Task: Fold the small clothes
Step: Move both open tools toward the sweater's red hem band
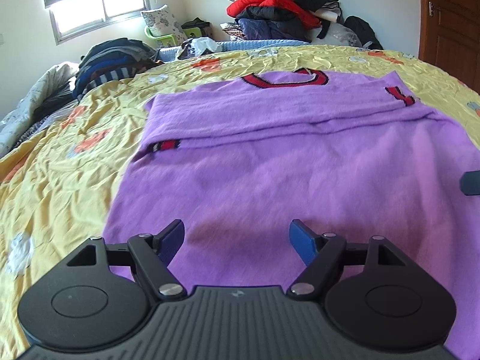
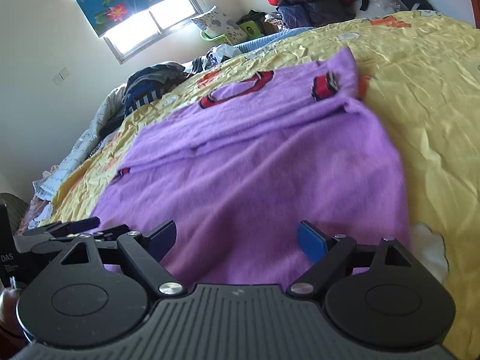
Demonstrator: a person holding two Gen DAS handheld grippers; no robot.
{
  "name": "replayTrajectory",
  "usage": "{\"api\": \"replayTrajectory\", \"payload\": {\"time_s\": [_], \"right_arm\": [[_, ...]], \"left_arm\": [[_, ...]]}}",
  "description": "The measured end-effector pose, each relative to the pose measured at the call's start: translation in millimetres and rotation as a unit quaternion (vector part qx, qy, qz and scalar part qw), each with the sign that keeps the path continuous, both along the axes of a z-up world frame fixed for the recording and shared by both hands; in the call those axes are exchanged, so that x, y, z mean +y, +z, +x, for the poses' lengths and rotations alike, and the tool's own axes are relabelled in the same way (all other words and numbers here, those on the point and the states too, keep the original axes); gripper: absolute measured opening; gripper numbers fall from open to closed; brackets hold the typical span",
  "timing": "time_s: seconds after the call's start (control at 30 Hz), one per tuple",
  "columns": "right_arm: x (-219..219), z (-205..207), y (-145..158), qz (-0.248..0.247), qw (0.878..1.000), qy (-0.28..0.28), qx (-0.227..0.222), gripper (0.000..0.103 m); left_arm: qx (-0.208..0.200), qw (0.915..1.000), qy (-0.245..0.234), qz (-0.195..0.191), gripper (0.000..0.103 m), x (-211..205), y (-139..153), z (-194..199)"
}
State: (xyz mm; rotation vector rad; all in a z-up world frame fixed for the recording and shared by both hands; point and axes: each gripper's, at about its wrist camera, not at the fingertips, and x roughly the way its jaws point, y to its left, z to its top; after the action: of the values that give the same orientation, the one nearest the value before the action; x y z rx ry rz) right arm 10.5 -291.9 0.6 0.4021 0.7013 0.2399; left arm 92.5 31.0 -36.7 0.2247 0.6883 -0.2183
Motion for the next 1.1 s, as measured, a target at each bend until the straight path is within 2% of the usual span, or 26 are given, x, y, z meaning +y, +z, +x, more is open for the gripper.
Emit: {"api": "replayTrajectory", "payload": {"time_s": [0.1, 0.4, 0.5, 0.77, 0.97, 1.1], "right_arm": [[0.9, -10.7, 0.4, -0.007, 1.000, -0.002, -0.002, 0.086], [6.8, -38.1, 0.7, -0.037, 0.999, 0.001, -0.011, 0.087], [3.6, -45.2, 0.2, -0.034, 0.999, -0.001, -0.012, 0.087], [-2.8, -69.2, 2.2, -0.041, 0.999, 0.015, -0.018, 0.087], [-28.9, -85.2, 9.3, -0.005, 0.999, 0.007, -0.032, 0.087], [-56.4, -93.5, 10.0, 0.028, 0.999, -0.013, -0.026, 0.087]], "left_arm": [[-0.008, 0.9999, 0.004, 0.014, 0.084, 5.3, -2.2, -9.3], [-0.031, 0.9975, 0.017, 0.061, 0.087, 19.8, -5.3, -43.6], [-0.030, 0.9971, 0.030, 0.064, 0.087, 31.1, -5.4, -50.9], [-0.005, 0.9985, 0.050, 0.024, 0.088, 75.8, 1.1, -66.8], [0.026, 0.9991, 0.006, -0.033, 0.088, 114.5, 10.5, -81.4], [0.069, 0.9941, -0.035, -0.076, 0.088, 136.3, 8.3, -85.3]]}}
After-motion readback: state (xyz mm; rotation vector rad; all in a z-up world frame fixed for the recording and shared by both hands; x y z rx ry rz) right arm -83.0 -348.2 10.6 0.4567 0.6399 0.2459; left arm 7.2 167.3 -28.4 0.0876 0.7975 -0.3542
